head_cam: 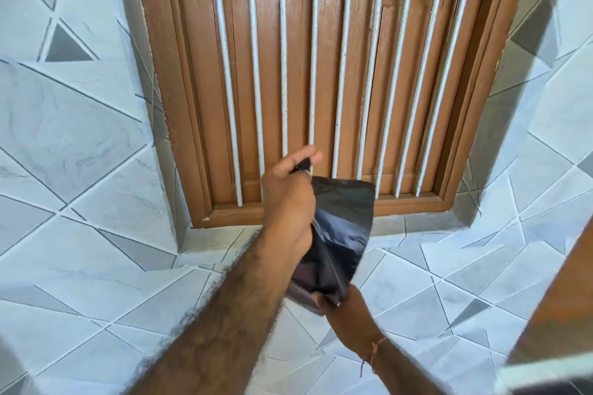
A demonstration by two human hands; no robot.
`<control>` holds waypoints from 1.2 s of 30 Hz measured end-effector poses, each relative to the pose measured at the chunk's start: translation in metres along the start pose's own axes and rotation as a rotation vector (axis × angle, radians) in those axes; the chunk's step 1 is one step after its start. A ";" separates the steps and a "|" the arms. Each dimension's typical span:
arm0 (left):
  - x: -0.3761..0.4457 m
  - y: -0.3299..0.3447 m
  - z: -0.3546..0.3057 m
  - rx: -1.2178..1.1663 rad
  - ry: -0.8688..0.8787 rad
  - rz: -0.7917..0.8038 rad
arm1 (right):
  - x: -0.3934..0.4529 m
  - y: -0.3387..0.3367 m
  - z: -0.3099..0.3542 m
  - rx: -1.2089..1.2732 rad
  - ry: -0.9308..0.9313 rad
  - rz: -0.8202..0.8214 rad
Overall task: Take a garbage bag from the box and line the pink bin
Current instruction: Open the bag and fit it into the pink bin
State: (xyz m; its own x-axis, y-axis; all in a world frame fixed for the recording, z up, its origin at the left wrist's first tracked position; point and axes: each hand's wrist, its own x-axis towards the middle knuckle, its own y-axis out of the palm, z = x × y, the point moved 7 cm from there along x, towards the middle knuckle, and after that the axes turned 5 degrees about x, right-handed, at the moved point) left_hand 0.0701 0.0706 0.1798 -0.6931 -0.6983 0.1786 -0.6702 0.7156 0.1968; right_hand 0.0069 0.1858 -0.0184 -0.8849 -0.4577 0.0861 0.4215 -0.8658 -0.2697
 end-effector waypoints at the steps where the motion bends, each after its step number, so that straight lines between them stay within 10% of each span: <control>1: 0.000 -0.009 -0.011 0.003 0.062 -0.050 | -0.005 0.000 0.003 -0.023 -0.023 0.037; 11: -0.065 -0.119 0.037 0.210 0.060 -0.401 | -0.081 -0.042 0.028 0.128 0.005 0.269; 18: -0.235 -0.065 0.197 0.214 -0.633 0.123 | -0.133 -0.051 0.016 0.594 0.260 0.289; 27: -0.267 -0.094 0.152 0.339 -0.309 0.089 | -0.199 -0.031 0.014 0.778 0.394 0.302; 36: -0.344 -0.145 0.134 0.406 -0.339 0.229 | -0.285 -0.020 0.030 0.726 0.298 0.137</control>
State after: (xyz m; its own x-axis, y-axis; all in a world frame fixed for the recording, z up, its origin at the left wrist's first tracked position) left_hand 0.3700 0.2097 -0.0391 -0.8337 -0.5287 -0.1594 -0.4950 0.8435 -0.2082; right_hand 0.2566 0.3276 -0.0090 -0.7886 -0.5848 -0.1901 0.4632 -0.7682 0.4419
